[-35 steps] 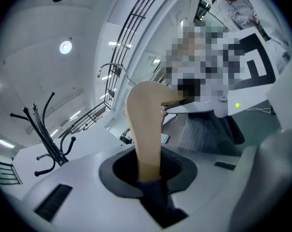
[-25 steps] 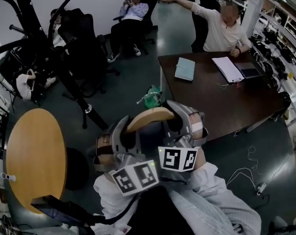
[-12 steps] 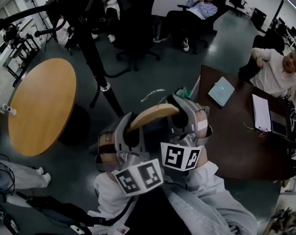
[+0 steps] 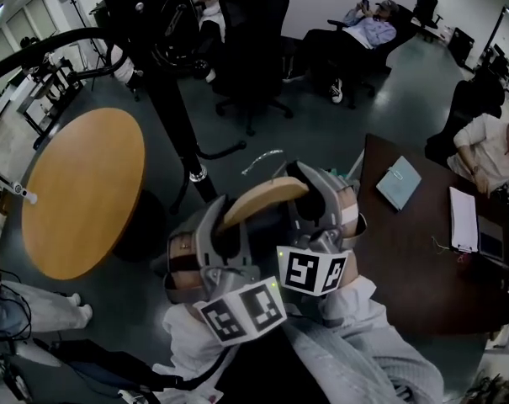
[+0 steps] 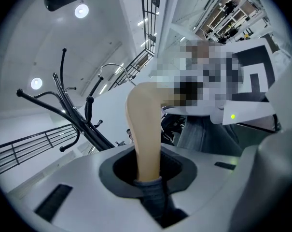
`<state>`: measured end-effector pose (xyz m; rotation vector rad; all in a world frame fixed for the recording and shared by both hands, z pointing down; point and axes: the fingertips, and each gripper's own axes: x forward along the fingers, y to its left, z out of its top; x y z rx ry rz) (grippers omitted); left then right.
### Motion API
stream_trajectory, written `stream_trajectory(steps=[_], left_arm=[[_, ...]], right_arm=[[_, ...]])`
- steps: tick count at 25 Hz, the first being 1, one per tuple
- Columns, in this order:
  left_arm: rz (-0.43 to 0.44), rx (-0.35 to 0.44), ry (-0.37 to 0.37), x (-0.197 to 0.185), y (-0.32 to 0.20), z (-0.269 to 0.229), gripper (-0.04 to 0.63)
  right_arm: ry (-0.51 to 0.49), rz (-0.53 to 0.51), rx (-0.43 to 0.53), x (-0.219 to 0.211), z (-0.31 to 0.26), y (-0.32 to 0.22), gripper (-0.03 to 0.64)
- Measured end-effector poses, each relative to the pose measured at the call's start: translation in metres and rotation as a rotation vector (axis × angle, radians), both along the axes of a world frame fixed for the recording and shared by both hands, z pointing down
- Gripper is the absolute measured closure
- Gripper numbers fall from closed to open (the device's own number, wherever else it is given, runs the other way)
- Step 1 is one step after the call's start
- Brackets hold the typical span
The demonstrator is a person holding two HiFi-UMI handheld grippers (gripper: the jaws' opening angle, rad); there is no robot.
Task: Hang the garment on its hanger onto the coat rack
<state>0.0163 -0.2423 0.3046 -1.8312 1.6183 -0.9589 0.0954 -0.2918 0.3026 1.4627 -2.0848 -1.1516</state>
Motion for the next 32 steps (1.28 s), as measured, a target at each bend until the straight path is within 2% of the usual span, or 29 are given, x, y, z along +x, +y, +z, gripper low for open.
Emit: stream_trajectory(steps=[8,14,20,32], left_arm=[[-0.018,0.074,0.026,-0.024,-0.041,-0.041,0.526],[-0.068,0.104,0.036,-0.029,-0.064,-0.060,0.526],[-0.164,0.108,0.058,-0.049,-0.084,-0.075,0.526],[-0.302,0.006,0.122,-0.110,-0.120,-0.046,0.526]], right_arm=[[0.004,0.007,0.120,-0.024,-0.049,-0.042,0.569],[-0.002,-0.043,0.172,-0.031,-0.072,-0.069,0.569],[0.018,-0.145,0.161,-0.058,-0.089,-0.096,0.569],[0.079,-0.321,0.062,-0.130,-0.059,-0.141,0.572]])
